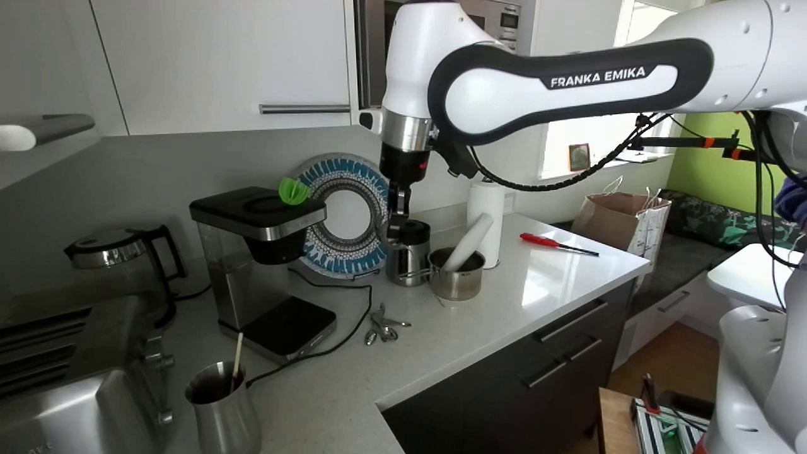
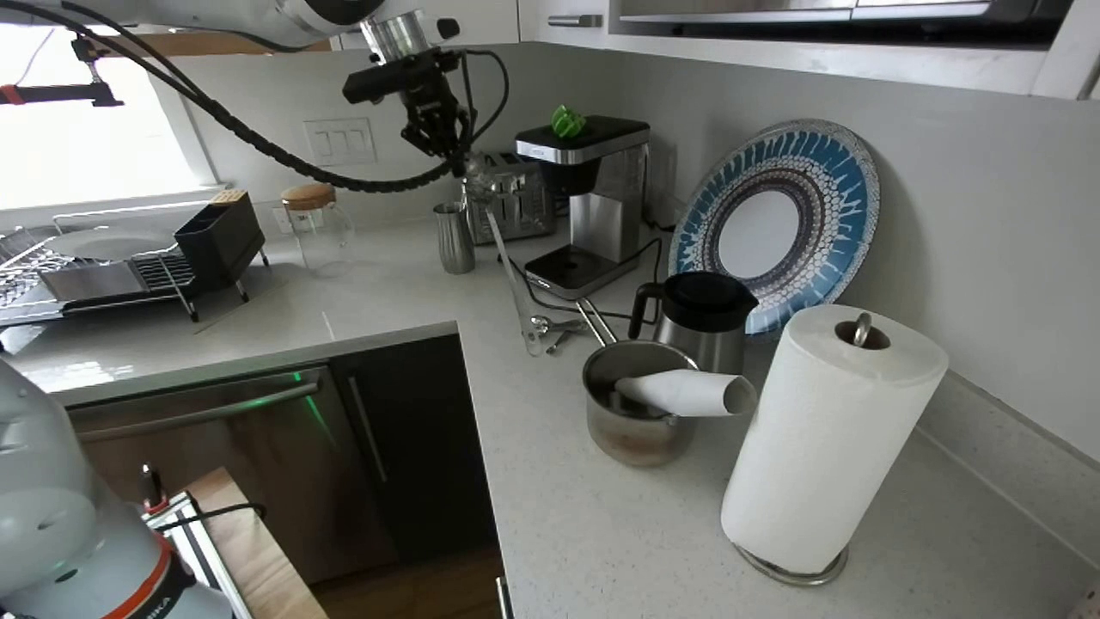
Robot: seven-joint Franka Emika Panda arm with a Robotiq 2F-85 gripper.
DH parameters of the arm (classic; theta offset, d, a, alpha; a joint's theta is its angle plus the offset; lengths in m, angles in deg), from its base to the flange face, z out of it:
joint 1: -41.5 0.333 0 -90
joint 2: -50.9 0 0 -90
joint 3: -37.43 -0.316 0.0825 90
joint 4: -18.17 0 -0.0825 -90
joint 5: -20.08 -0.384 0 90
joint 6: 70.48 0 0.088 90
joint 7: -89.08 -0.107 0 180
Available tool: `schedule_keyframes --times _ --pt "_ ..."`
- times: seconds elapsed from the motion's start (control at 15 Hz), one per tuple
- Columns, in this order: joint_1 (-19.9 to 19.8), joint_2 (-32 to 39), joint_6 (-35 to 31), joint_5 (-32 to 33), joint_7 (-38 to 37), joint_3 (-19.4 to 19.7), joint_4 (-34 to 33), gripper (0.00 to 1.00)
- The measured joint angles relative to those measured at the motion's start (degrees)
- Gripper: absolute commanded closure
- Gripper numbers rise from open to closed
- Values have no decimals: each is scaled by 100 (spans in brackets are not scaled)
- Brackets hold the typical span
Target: Remove the pasta server from the cocktail shaker and put it on the counter top in front of the pot
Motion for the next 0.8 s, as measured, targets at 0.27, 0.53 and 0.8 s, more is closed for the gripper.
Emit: schedule_keyframes --times 0.27,0.53,0.8 --pt "31 182 506 764 192 8 231 99" --pt "152 485 1235 848 129 -34 249 99" --pt "151 815 1415 878 -355 31 322 99"
